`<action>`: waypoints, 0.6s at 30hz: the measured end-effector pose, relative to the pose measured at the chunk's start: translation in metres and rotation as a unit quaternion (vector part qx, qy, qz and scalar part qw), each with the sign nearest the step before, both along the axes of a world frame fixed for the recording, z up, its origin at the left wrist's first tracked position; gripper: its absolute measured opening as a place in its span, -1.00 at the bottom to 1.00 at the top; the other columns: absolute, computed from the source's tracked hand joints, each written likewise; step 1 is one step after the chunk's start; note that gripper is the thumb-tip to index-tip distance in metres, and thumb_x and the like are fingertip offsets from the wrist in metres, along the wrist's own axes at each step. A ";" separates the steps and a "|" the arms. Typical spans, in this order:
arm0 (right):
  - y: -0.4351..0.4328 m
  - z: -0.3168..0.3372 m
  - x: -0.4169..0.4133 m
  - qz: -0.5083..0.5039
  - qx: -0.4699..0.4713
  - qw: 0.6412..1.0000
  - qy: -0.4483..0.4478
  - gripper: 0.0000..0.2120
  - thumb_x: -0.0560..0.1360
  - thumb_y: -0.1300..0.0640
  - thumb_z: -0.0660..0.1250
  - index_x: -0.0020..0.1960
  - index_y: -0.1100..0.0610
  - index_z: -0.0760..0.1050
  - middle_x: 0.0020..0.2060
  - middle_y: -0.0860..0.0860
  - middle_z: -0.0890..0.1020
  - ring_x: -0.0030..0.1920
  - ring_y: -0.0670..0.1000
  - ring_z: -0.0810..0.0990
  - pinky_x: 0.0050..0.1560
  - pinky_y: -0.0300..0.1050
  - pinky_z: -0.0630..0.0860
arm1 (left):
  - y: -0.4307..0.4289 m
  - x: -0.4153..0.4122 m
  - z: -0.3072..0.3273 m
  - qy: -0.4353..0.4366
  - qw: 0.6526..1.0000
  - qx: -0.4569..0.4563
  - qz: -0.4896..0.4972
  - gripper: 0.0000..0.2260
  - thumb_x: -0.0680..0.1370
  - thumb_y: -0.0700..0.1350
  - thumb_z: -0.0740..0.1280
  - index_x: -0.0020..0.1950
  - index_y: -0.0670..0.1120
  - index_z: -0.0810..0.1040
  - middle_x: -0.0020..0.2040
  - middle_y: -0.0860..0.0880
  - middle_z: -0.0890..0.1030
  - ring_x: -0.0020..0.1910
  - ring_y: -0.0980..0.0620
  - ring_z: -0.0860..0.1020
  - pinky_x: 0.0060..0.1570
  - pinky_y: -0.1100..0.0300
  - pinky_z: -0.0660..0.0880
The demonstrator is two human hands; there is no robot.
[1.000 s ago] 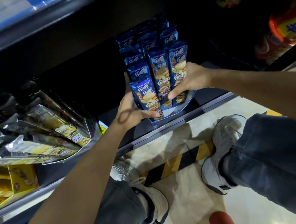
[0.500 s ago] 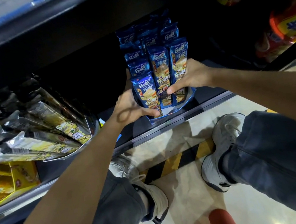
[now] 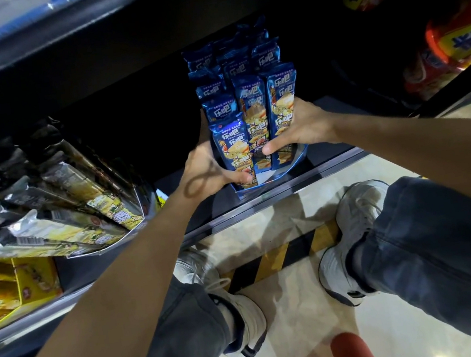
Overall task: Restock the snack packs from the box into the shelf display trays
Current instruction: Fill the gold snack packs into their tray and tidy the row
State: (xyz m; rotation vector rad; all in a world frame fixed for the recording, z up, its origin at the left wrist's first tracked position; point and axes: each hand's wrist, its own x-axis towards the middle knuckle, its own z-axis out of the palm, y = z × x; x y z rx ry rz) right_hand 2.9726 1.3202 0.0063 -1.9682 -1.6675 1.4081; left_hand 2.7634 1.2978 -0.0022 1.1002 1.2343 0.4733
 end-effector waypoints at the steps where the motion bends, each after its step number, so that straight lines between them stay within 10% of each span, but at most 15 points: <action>1: 0.001 0.000 0.001 0.002 -0.002 1.000 -0.007 -0.02 0.26 0.01 0.57 0.48 0.20 0.09 0.45 0.07 0.25 0.45 0.07 0.23 0.33 -0.15 0.23 | -0.001 0.001 0.000 0.015 1.000 0.000 0.009 -0.09 0.05 -0.21 0.66 0.35 -0.13 0.35 0.34 -0.12 0.47 0.30 -0.15 0.47 0.14 -0.22 0.51; 7: 0.003 -0.004 0.005 0.010 0.004 1.000 -0.002 0.02 0.26 -0.01 0.57 0.50 0.21 0.05 0.48 0.08 0.19 0.47 0.07 0.19 0.37 -0.12 0.20 | 0.000 0.000 -0.019 0.070 0.995 0.070 0.012 -0.34 0.19 -0.44 0.55 0.05 0.11 0.37 -0.02 0.22 0.52 -0.03 0.32 0.53 -0.07 0.51 0.47; 13: -0.002 -0.007 0.014 0.024 -0.014 1.000 0.003 0.03 0.17 -0.03 0.61 0.47 0.10 0.11 0.37 0.00 0.40 0.38 0.05 0.37 0.39 -0.06 0.29 | 0.000 -0.009 -0.024 0.150 0.981 0.121 -0.018 0.09 0.09 -0.13 0.66 0.49 -0.22 0.15 0.12 0.15 0.55 0.18 0.24 0.48 0.14 0.44 0.43; 18: -0.011 0.002 0.020 0.086 -0.016 0.995 -0.054 -0.06 0.36 -0.13 0.47 0.52 0.04 -0.02 0.46 0.00 0.29 0.46 0.07 0.24 0.41 -0.08 0.17 | 0.002 -0.028 -0.016 0.260 0.952 0.127 -0.102 0.20 0.04 0.26 0.60 0.52 -0.09 0.10 0.39 -0.01 0.44 0.37 -0.01 0.40 0.38 0.05 0.33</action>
